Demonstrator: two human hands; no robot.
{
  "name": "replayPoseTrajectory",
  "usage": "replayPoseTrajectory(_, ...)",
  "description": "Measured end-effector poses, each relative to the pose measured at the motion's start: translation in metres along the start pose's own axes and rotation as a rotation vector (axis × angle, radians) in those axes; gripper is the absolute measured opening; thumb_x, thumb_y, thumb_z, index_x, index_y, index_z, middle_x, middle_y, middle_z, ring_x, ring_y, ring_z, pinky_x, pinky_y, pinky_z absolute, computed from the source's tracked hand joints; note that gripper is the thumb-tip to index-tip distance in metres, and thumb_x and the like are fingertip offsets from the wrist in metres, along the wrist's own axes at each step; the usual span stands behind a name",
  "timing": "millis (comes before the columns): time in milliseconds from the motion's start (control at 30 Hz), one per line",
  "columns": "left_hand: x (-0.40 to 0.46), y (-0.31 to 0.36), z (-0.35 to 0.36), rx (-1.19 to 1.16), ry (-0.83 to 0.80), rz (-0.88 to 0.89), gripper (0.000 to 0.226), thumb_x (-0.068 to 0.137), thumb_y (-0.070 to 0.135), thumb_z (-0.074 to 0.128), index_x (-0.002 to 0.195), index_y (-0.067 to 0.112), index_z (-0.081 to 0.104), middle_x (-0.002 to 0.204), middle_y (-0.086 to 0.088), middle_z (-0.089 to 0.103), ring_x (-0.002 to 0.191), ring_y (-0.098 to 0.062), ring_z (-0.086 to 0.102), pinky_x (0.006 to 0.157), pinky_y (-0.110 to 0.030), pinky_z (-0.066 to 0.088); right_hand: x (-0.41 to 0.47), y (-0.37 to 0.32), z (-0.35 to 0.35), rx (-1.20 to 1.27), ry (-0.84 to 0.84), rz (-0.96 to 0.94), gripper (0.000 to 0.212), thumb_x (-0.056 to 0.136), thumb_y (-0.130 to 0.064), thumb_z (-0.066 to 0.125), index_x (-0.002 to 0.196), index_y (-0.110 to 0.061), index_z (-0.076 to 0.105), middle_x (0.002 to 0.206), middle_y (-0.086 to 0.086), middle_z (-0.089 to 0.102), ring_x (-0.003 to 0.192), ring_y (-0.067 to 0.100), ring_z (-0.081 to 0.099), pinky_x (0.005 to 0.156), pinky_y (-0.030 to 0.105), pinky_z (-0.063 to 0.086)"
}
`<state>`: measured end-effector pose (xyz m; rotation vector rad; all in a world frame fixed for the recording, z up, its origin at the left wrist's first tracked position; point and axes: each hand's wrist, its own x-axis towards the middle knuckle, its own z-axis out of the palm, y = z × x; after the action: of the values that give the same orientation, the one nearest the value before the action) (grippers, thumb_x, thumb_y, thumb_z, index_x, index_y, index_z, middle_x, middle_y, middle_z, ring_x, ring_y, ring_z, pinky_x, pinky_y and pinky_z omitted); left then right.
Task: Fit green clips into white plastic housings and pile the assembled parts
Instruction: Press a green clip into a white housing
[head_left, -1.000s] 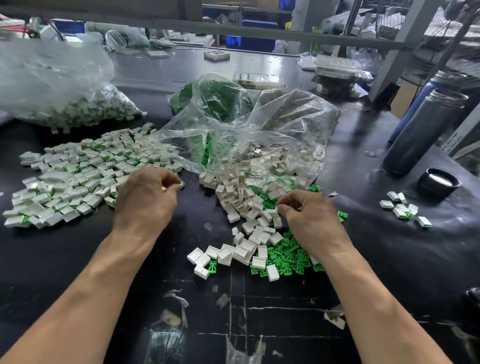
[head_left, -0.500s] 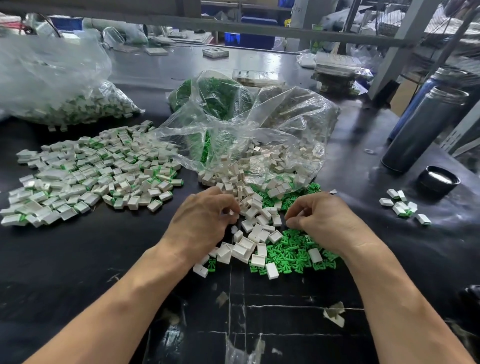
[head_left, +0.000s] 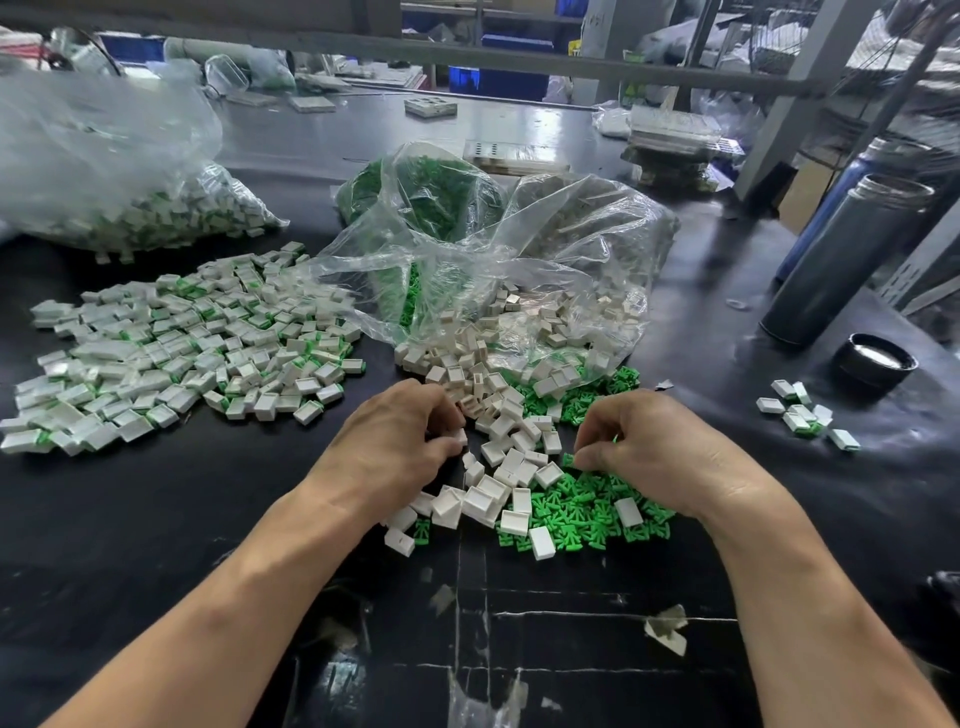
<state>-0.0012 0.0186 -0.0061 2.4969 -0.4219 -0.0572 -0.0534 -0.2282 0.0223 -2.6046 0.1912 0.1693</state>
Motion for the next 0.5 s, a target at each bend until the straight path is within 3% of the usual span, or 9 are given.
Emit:
replayPoseTrajectory(167, -0.003, -0.001, -0.003, -0.096, 0.011, 0.009, 0.013, 0.091, 0.033, 0.076, 0.092, 0.038, 0.064, 0.090, 0.017, 0.066, 0.080, 0.005, 0.060, 0.065, -0.010, 0.041, 0.000, -0.001, 0.000, 0.174, 0.071, -0.030, 0.012, 0.092, -0.028, 0.077, 0.081, -0.028, 0.071, 0.074, -0.018, 0.071, 0.063, -0.006, 0.062, 0.056, 0.017, 0.042)
replayPoseTrajectory(267, -0.005, 0.004, -0.007, -0.376, 0.002, 0.054, 0.016, 0.090, 0.031, 0.076, 0.103, 0.037, 0.068, 0.093, 0.011, 0.071, 0.087, -0.001, 0.067, 0.076, -0.017, 0.055, 0.002, -0.011, 0.007, 0.466, 0.169, -0.092, 0.010, 0.094, -0.019, 0.075, 0.086, -0.024, 0.072, 0.073, -0.007, 0.074, 0.057, -0.003, 0.061, 0.054, 0.012, 0.045)
replayPoseTrajectory(367, -0.007, 0.011, -0.011, -0.621, -0.011, 0.111, 0.018, 0.088, 0.028, 0.076, 0.105, 0.033, 0.073, 0.098, 0.007, 0.074, 0.091, -0.013, 0.071, 0.085, -0.026, 0.060, 0.001, -0.024, 0.014, 0.708, 0.191, -0.150, 0.012, 0.094, -0.012, 0.075, 0.093, -0.024, 0.075, 0.072, -0.004, 0.072, 0.062, 0.006, 0.063, 0.060, 0.029, 0.054)
replayPoseTrajectory(500, -0.007, 0.016, -0.011, -0.785, -0.013, 0.139, 0.021, 0.086, 0.024, 0.075, 0.106, 0.025, 0.074, 0.101, 0.005, 0.076, 0.095, -0.012, 0.071, 0.084, -0.022, 0.058, -0.001, -0.037, 0.023, 0.880, 0.196, -0.220, 0.016, 0.093, -0.006, 0.075, 0.098, -0.021, 0.075, 0.077, -0.008, 0.073, 0.066, 0.004, 0.064, 0.057, 0.019, 0.051)
